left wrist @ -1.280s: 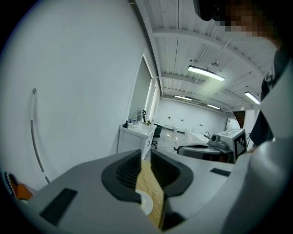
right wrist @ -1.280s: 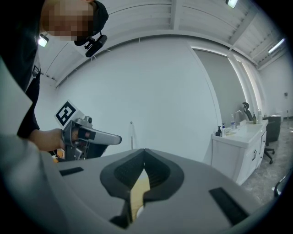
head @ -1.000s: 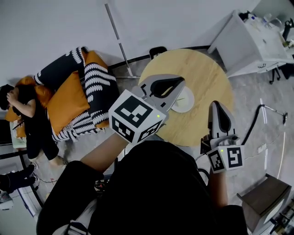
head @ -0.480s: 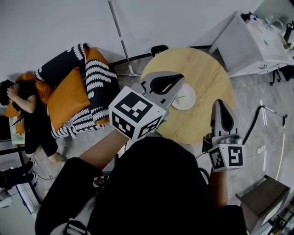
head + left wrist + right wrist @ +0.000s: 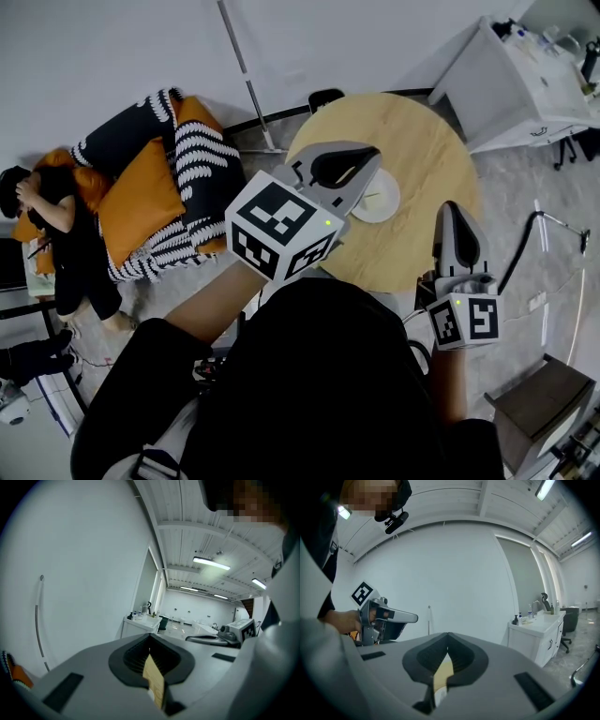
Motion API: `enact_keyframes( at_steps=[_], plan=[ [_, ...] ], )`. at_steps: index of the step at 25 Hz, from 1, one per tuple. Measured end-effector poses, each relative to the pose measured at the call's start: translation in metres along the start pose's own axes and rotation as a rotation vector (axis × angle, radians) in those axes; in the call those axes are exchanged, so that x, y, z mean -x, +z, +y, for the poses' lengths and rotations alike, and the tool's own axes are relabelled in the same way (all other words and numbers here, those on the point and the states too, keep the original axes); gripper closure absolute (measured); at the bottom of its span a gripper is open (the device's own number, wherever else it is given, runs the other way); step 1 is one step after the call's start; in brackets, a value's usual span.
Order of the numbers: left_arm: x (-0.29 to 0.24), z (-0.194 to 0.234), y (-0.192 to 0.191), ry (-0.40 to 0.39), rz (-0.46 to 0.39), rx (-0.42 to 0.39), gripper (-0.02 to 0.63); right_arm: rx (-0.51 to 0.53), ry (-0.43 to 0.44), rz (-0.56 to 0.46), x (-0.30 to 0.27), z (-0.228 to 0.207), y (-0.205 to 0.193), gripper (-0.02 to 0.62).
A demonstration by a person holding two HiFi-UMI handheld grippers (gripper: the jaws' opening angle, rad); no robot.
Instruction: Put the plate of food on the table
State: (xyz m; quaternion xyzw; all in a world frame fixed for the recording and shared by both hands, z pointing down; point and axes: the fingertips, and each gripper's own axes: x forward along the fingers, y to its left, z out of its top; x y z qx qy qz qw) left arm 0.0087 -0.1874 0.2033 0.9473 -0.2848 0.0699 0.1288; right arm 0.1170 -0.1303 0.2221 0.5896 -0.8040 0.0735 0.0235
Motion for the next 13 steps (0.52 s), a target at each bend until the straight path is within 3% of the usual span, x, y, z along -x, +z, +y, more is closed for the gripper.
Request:
enact_keyframes(
  at_steps=[13],
  plan=[
    [-0.016,0.009,-0.002,-0.024,0.019,0.006,0.6,0.006,-0.017,0.008,-0.011,-0.009,0.001,0.589]
  ],
)
